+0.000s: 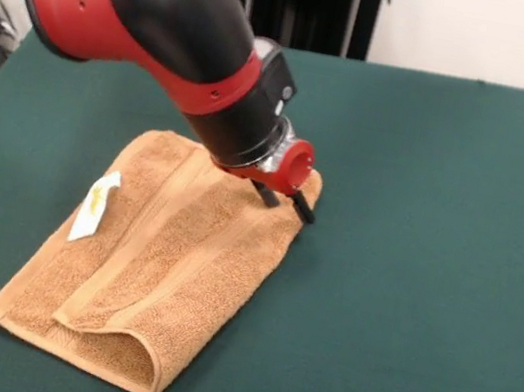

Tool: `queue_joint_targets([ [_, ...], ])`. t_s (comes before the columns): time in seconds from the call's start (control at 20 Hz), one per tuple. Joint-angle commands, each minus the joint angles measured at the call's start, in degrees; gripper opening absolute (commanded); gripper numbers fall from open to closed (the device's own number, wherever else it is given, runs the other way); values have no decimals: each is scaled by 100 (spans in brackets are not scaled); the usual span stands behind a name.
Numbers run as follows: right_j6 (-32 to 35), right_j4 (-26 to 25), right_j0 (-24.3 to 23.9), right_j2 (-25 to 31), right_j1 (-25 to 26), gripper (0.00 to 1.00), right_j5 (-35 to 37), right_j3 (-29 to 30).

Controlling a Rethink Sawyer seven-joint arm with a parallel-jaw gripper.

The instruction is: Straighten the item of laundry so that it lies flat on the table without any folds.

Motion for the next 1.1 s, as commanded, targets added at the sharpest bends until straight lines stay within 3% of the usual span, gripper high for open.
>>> queue_joint_targets([
  [0.05,234,-546,-257,-942,891,100,-581,-523],
  [0.35,398,-615,-139,-1087,861,100,-511,-629],
  [0.65,155,-1382,568,-1727,514,100,847,-1552],
  [0.8,144,-1360,567,-1723,487,100,1241,-1660],
  [1.1,75,-1169,320,-1473,718,100,1242,-1613],
])
